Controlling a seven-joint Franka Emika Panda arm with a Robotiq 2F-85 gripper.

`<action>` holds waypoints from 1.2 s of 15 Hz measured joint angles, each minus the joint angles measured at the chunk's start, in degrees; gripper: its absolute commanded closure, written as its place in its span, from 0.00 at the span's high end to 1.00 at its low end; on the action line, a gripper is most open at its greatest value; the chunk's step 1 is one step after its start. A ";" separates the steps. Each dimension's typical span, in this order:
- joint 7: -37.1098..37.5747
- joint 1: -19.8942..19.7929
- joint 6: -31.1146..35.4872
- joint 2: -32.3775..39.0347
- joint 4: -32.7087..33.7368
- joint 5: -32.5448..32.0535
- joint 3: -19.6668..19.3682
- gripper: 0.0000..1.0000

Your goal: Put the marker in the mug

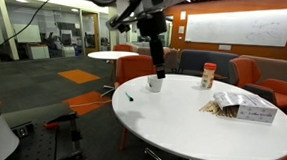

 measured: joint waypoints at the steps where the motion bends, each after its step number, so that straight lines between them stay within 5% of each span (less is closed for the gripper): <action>1: 6.12 -2.19 -0.01 -0.46 -1.23 -2.03 3.86 1.00; 4: 24.95 -3.94 -2.15 -2.76 -4.08 -4.19 14.07 1.00; 8: 47.97 1.74 -7.74 -3.53 -4.70 -4.06 20.76 1.00; 11: 59.68 5.48 -9.41 -0.72 -3.99 -3.41 21.41 1.00; 18: 71.81 12.91 -4.90 14.88 1.30 4.46 16.11 1.00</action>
